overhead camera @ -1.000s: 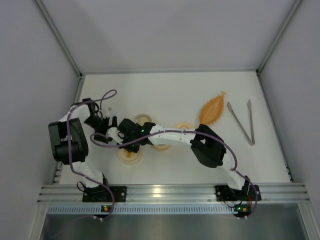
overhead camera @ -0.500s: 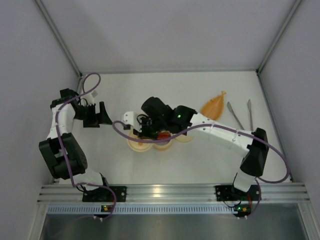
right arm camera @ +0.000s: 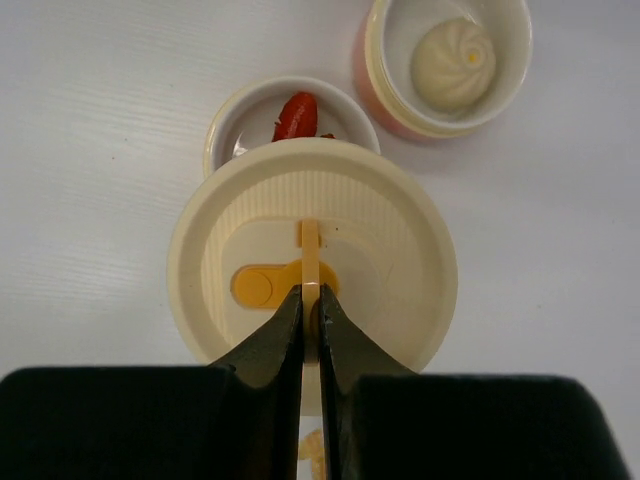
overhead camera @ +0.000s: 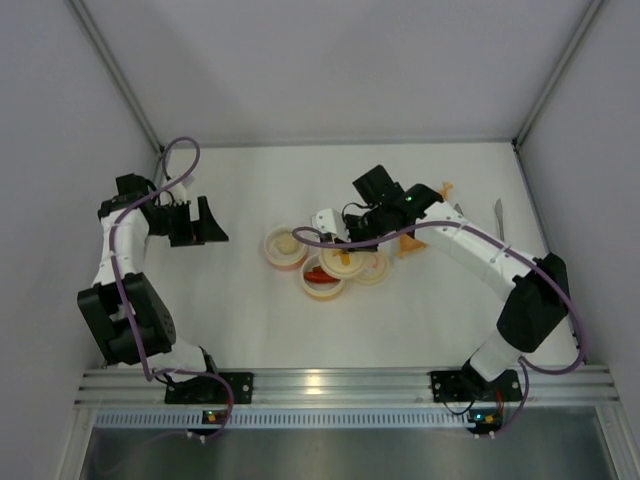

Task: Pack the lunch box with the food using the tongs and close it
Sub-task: Close the box lid on the packing box.

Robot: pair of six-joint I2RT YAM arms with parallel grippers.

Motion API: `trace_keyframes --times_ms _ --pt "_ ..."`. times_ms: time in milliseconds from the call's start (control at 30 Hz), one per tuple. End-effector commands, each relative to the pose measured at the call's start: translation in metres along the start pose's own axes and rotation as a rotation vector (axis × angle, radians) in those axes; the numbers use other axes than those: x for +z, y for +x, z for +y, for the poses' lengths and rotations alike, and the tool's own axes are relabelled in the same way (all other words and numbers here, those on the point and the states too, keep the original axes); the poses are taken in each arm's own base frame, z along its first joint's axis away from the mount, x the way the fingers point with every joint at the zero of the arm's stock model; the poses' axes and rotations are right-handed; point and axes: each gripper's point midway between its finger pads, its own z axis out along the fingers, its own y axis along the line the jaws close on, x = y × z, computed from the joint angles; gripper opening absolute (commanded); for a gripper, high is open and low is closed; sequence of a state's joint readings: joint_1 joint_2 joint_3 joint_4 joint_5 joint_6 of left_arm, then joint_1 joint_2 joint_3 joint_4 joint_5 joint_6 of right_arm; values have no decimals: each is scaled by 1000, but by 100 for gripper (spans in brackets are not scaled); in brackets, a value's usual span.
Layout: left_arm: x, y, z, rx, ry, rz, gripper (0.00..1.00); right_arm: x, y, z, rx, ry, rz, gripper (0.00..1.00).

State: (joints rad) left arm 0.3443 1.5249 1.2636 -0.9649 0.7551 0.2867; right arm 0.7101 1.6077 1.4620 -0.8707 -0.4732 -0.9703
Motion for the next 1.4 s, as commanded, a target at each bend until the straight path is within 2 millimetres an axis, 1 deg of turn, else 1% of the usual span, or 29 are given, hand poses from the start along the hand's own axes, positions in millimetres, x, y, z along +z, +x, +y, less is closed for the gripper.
trace_keyframes --times_ms 0,100,133,233,267,367,433,500,600,733,833,1133,1367 --pt "-6 -28 -15 80 51 -97 98 -1 -26 5 -207 -54 -108 0" --pt "1 -29 -15 69 56 -93 98 14 -17 11 -286 -114 -85 0" --pt "3 -29 -12 68 44 -93 98 23 -13 14 -291 -140 -77 0" --pt "9 -29 -12 82 25 -87 98 35 -11 13 -311 -159 -78 0" --pt "10 -29 -9 85 3 -82 98 43 -8 12 -303 -167 -77 0" --pt "13 -30 -8 75 -20 -80 98 55 -13 5 -307 -169 -98 0" --pt "16 -28 -7 46 -18 -66 98 60 -15 6 -310 -184 -103 0" --pt "18 -27 -6 37 -13 -59 98 62 -20 4 -317 -187 -111 0" --pt "22 -25 -2 24 -17 -51 98 66 -22 4 -310 -201 -116 0" --pt "25 -22 -2 3 -9 -51 98 75 -20 0 -293 -208 -115 0" --pt "27 -20 -2 -1 -4 -51 98 76 -25 -1 -288 -221 -124 0" --pt "29 -18 -1 -7 3 -40 98 84 -18 8 -275 -287 -119 0" --pt "33 -13 3 -16 -2 -24 98 86 -9 16 -253 -337 -87 0"
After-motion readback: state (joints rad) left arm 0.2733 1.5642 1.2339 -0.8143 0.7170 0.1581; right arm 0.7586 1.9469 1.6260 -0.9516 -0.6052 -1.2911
